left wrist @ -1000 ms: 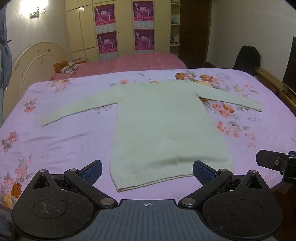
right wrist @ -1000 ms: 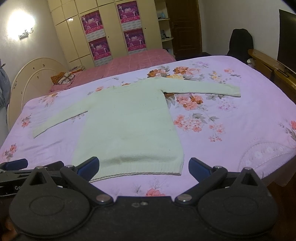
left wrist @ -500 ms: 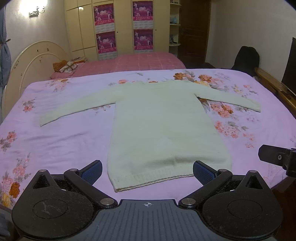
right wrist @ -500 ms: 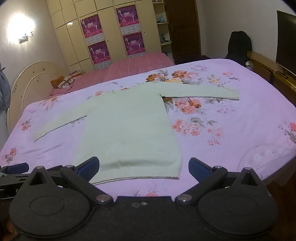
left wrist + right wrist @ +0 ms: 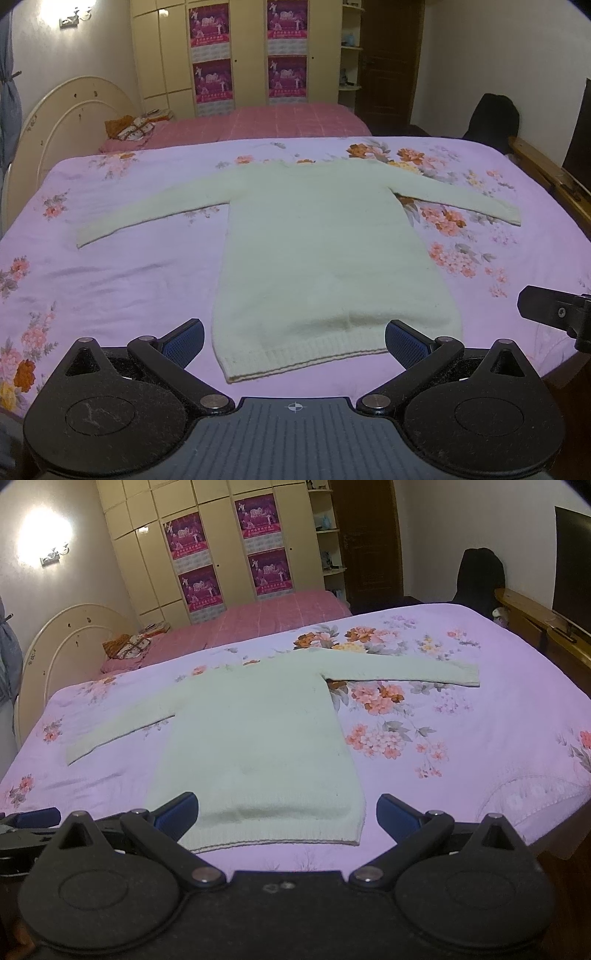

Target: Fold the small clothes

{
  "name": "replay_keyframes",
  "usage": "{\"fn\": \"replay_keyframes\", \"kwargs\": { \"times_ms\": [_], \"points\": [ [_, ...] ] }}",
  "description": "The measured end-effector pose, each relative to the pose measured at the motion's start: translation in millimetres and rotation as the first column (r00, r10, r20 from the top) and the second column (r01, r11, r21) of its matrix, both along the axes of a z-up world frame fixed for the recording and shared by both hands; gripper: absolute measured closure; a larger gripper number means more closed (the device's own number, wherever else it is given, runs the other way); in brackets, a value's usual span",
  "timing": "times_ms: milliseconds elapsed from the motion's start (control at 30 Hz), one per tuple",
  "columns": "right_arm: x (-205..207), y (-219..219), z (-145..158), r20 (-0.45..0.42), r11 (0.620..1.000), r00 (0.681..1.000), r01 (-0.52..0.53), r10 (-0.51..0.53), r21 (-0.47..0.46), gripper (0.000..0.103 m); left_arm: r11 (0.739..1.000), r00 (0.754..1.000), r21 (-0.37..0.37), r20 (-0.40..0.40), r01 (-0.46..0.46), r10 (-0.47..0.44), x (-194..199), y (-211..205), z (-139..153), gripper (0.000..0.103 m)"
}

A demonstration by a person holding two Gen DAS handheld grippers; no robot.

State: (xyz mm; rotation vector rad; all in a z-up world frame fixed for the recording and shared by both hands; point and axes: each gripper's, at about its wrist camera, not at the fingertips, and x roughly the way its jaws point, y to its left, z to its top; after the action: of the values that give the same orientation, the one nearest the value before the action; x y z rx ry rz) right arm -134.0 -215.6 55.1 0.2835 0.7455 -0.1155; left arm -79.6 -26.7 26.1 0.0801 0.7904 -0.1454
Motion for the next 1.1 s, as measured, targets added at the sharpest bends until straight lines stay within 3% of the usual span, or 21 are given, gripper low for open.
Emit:
{"fn": "replay_keyframes", "kwargs": {
  "times_ms": [667,967,1100],
  "points": [
    [5,2,-2,0.035,0.999,0.999,0.005,-0.004,-0.044,0.001,0.999,0.999,-0.028,0.025,-0.031,0.031,17,11,-4,0.0],
    [24,-8,-17,0.077,0.99,0.997,0.03,-0.02,-0.138,0.001,0.999,0.999,-0.044,0.035,-0.019,0.021,54,8,-20,0.0],
    [47,-27,-29,0.052,0.989,0.998,0.037,-0.029,-0.143,0.001,0.999,0.999,-0.033,0.036,-0.012,0.013,85,-6,-30,0.0]
  ]
}}
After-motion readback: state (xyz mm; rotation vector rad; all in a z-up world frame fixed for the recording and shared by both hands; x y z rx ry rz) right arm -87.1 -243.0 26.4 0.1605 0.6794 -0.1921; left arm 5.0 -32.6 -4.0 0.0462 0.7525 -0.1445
